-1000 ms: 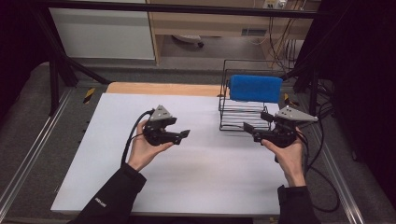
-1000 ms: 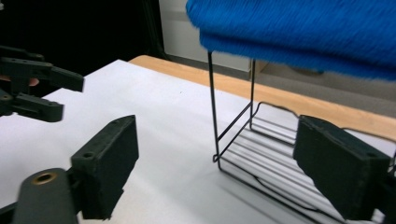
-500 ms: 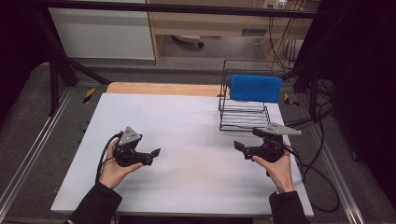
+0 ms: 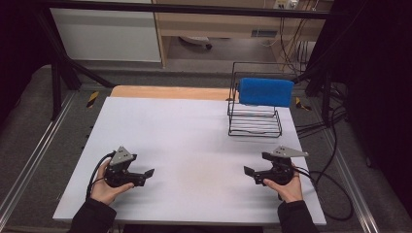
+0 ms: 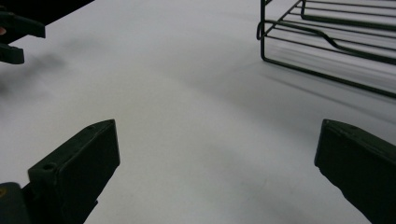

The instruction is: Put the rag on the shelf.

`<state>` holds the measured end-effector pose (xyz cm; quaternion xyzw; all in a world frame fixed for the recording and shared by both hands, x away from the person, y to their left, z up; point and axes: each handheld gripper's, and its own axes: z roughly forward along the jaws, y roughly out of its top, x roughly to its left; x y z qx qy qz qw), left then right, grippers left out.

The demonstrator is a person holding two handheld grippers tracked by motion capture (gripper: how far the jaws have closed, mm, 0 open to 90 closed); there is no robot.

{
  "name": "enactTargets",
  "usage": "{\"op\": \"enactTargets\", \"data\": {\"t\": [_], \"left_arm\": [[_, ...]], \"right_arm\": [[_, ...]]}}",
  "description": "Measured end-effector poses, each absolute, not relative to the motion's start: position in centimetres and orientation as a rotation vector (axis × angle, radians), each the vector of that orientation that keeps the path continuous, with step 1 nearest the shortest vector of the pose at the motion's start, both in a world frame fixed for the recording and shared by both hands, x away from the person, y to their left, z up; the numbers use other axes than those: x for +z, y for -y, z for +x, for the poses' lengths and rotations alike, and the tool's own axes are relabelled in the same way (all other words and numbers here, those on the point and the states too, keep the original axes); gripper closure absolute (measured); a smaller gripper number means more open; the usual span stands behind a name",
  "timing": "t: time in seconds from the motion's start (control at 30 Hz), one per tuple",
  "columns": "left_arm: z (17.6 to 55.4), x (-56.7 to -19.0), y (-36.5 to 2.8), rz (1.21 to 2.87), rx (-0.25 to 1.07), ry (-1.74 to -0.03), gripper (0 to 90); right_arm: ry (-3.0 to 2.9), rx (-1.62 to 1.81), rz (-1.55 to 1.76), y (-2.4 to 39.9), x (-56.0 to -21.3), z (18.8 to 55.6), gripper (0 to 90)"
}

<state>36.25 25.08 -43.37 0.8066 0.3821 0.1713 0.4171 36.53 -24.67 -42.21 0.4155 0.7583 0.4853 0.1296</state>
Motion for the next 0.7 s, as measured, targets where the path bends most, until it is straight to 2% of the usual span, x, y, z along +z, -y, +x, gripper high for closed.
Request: {"op": "enactTargets", "data": {"t": [0.37, 0.7], "left_arm": [[35.7, -44.2, -26.5, 2.024, 0.407, -0.968, 10.0], [35.6, -44.8, -27.1, 2.024, 0.410, -0.985, 10.0]], "right_arm": [[-2.271, 1.364, 1.209, 26.6, -44.4, 35.3, 0.7], [-2.264, 1.348, 1.226, 26.9, -44.5, 35.4, 0.7]]}}
